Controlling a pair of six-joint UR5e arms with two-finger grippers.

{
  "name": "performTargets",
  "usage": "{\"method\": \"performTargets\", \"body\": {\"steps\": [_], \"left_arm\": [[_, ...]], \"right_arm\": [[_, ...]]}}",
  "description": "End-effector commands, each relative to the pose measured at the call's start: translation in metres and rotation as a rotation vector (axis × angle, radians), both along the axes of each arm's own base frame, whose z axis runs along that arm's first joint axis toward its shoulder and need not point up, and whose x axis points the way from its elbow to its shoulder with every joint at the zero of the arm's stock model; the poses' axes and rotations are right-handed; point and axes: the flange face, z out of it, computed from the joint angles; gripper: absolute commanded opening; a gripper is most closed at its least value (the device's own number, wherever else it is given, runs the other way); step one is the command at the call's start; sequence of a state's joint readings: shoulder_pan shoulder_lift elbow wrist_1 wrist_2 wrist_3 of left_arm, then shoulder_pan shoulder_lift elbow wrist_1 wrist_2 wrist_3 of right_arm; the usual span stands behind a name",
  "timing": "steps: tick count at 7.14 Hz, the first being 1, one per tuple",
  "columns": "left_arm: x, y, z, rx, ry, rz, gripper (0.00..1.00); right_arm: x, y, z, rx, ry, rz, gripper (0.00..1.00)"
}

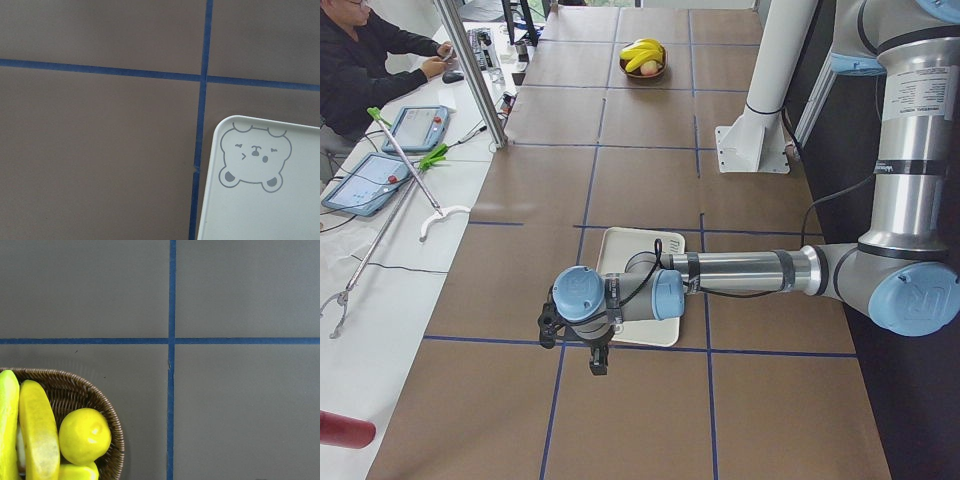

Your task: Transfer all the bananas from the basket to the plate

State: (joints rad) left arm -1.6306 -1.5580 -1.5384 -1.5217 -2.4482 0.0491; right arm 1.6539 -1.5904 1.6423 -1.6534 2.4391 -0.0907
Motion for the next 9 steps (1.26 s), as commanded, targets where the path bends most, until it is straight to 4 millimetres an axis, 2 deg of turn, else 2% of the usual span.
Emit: {"method": "performTargets", "body": {"steps": [1,3,4,5,7,8,9], "left_arm": [[0.000,0.000,0.000,-0.002,0.000,-0.001,1.00],[0.000,0.000,0.000,-0.002,0.000,-0.001,1.00],[0.000,-0.001,-0.002,0.003,0.000,-0.001,1.00],[0.000,-0.001,-0.003,0.006,0.000,-0.001,1.00],[0.000,-0.001,-0.005,0.008,0.001,-0.002,1.00],[0.000,-0.001,-0.005,0.008,0.001,-0.002,1.00],[0.000,-0.001,-0.006,0.009,0.002,-0.002,1.00]], "right_arm": [[-0.002,-0.003,-0.006,0.011,-0.008,-0.001,1.00],[-0.016,-0.011,-0.007,0.018,0.004,-0.035,1.00],[-0.022,-0.029,-0.026,0.034,0.005,-0.030,1.00],[-0.036,-0.049,-0.047,0.026,0.015,-0.018,1.00],[-0.051,-0.081,-0.106,0.127,0.036,-0.031,1.00],[-0.088,-0.083,-0.137,0.204,0.126,-0.088,1.00],[-0.128,-0.081,-0.178,0.256,0.176,-0.122,1.00]]}}
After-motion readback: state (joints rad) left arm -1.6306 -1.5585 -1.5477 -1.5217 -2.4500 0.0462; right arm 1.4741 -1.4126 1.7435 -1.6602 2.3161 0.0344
